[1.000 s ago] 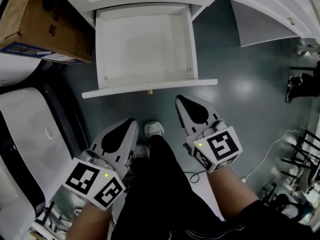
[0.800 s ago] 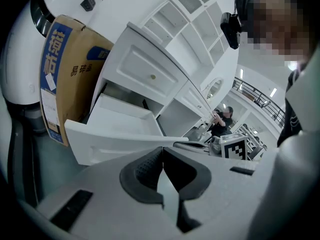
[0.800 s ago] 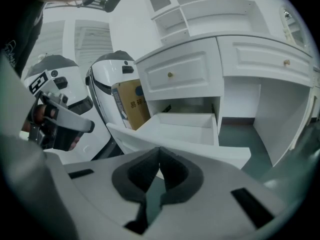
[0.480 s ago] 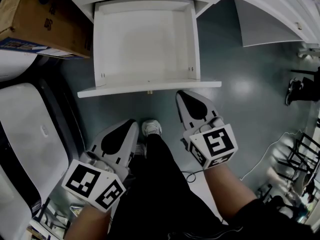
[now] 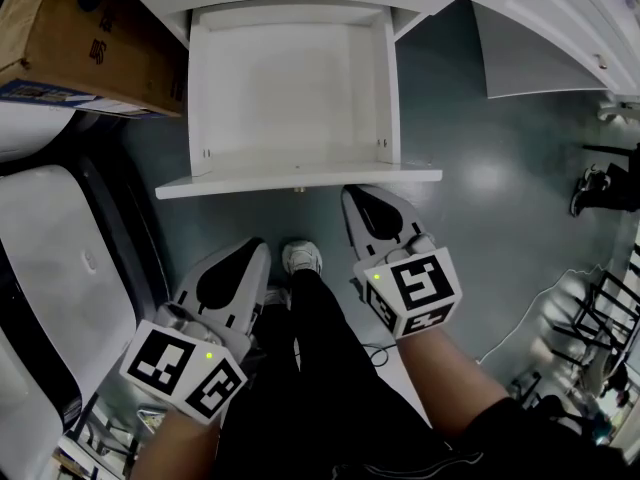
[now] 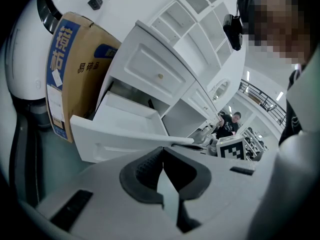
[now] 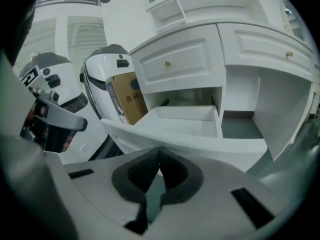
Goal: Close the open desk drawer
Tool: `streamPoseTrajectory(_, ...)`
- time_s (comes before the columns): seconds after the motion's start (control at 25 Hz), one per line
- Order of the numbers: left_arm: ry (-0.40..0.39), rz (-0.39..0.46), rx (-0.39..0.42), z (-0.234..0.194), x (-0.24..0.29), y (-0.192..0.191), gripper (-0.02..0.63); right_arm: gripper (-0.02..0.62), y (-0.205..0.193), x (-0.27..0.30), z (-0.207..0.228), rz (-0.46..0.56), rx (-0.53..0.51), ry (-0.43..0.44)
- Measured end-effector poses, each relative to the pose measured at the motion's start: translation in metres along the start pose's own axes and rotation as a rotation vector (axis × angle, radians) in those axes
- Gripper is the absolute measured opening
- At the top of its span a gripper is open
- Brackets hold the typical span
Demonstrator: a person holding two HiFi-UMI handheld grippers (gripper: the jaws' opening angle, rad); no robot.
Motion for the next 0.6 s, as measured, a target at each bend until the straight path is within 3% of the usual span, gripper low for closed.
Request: streamPoseTrajectory(0.6,-0.003,0.009,0.005,0.010,0.011,0.023,0.005,0.006,0.026,0.016,0.021,-0.005,0.008,-0.022)
Point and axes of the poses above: the fingertips, and each gripper's own axes: x forward along the fingers, z to its right, y out of its top, the point moved 5 cm from there along -x, backward along the fingers, and after that the axes turned 7 degrees about y, right-handed, at the moved point
